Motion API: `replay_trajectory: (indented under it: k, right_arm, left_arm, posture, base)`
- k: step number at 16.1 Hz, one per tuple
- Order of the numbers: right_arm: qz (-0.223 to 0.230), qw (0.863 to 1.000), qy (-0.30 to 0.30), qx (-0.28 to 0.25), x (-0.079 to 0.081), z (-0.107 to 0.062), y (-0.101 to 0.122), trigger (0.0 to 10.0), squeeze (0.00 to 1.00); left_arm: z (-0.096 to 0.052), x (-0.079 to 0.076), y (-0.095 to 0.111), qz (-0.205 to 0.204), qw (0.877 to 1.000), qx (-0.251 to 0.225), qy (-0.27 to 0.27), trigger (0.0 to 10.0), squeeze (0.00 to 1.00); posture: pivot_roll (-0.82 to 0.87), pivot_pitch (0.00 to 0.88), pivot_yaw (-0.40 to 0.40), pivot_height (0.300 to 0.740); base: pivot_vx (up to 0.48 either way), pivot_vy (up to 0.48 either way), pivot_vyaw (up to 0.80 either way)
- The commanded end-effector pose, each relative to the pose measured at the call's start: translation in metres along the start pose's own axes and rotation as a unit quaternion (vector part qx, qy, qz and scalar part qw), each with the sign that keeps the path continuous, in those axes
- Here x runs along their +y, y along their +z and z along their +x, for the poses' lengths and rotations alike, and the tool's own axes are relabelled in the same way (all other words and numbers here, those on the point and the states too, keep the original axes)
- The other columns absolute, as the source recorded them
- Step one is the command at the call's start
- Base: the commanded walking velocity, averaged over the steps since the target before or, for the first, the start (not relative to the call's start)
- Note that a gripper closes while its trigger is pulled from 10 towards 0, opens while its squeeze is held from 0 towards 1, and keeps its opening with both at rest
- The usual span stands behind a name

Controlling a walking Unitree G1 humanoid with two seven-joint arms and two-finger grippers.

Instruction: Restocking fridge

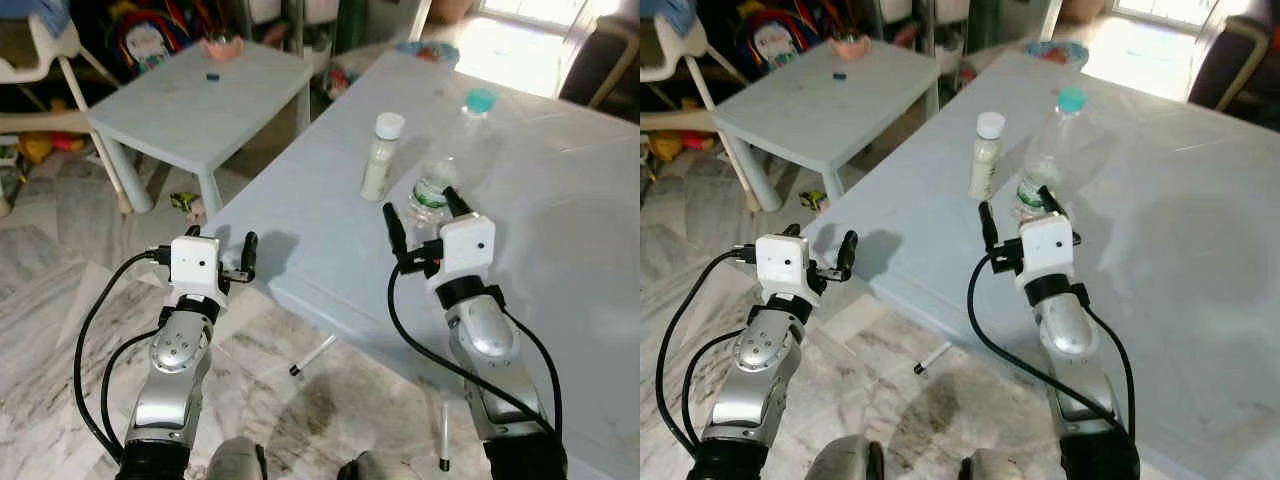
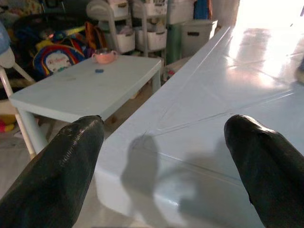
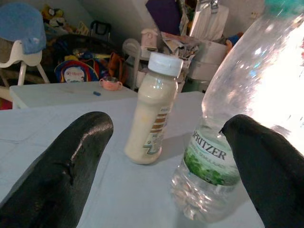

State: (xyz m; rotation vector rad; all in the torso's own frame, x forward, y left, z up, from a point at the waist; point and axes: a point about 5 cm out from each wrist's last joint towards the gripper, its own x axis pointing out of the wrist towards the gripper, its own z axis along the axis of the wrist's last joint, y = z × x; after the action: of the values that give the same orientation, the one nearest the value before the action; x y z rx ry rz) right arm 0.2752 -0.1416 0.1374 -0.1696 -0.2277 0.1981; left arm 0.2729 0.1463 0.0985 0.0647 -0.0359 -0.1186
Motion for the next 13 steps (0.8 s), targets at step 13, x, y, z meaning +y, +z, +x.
replay_trajectory:
  k: [13]
  right_arm:
    - [-0.08,0.99,-0.089,-0.073,-0.065,0.07,0.049,10.0,0.0]
  left_arm:
    - [0.005,0.0,0.004,0.006,1.0,-0.004,-0.004,10.0,0.0]
  posture:
    - [0.02,0.088,-0.019,0.74]
  base:
    - [0.0,0.0,0.0]
